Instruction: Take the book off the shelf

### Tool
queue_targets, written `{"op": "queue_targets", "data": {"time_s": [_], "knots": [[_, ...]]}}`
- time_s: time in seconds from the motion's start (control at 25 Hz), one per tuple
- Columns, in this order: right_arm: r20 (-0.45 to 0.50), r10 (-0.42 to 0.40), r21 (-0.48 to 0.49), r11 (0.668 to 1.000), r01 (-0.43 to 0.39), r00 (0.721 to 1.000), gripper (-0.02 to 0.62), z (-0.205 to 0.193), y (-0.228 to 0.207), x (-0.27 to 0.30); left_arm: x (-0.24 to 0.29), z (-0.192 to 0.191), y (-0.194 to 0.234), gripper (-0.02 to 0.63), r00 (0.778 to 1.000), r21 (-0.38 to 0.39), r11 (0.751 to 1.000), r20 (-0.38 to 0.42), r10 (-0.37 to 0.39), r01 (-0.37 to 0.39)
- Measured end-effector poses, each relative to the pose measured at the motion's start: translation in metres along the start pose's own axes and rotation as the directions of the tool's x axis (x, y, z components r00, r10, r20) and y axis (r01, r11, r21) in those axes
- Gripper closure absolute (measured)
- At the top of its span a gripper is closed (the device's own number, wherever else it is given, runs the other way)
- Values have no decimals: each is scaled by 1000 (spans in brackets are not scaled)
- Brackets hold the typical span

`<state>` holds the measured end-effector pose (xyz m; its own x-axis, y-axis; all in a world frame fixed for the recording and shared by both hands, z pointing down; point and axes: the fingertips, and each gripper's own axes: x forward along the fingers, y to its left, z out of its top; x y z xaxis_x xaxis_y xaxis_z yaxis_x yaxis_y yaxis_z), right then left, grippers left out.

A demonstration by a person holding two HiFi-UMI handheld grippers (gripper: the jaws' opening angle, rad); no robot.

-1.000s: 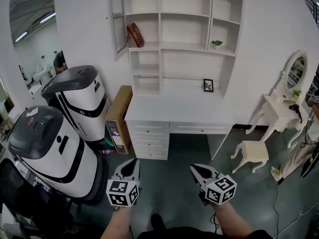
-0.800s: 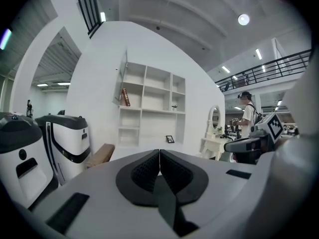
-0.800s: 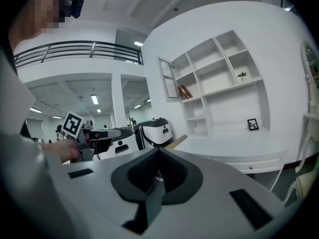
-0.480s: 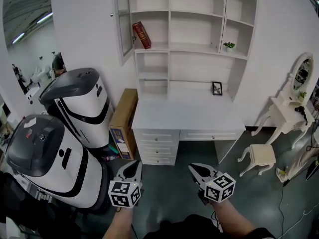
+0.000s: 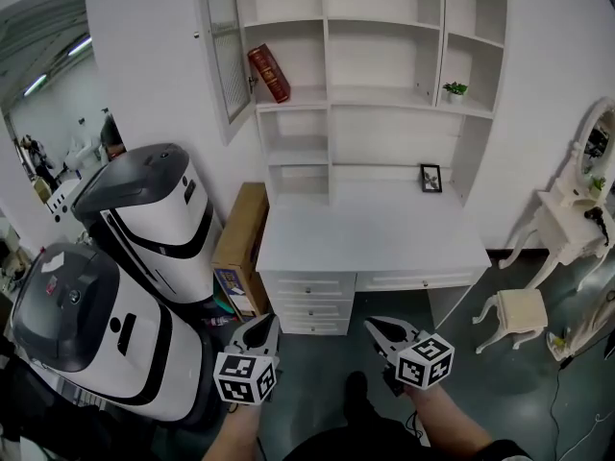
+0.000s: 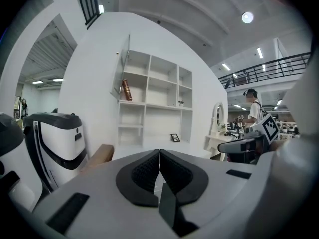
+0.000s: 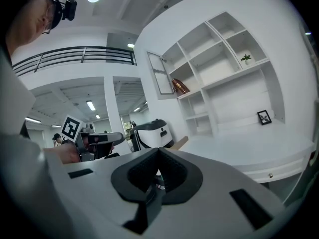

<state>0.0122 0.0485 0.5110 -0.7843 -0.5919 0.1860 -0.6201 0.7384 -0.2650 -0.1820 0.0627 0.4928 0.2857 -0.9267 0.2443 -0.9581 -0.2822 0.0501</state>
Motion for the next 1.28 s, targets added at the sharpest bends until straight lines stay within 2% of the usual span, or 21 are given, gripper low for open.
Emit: {"op": "queue_targets", "data": {"time_s": [0.24, 0.48, 0.68, 1.04, 1.28], "knots": [[-35, 44, 19, 999, -43, 998, 581, 23, -68, 67, 81, 16, 31, 595, 999, -19, 999, -29, 41, -42], [-93, 82, 36, 996, -79, 992, 581, 42, -138, 128, 180, 38, 48, 595, 997, -41, 998, -53, 49, -52], [-107, 106, 44, 994, -102, 989, 581, 58, -183, 162, 245, 59, 51, 595, 998, -17, 999, -50, 45, -46], [-91, 126, 15, 992, -125, 988, 581, 92, -228, 191, 308, 88, 56, 595, 998, -10, 998, -32, 54, -54], [-98, 86, 18, 996, -85, 991, 581, 100, -250, 214, 337, 101, 78, 595, 999, -11, 999, -19, 40, -41]]}}
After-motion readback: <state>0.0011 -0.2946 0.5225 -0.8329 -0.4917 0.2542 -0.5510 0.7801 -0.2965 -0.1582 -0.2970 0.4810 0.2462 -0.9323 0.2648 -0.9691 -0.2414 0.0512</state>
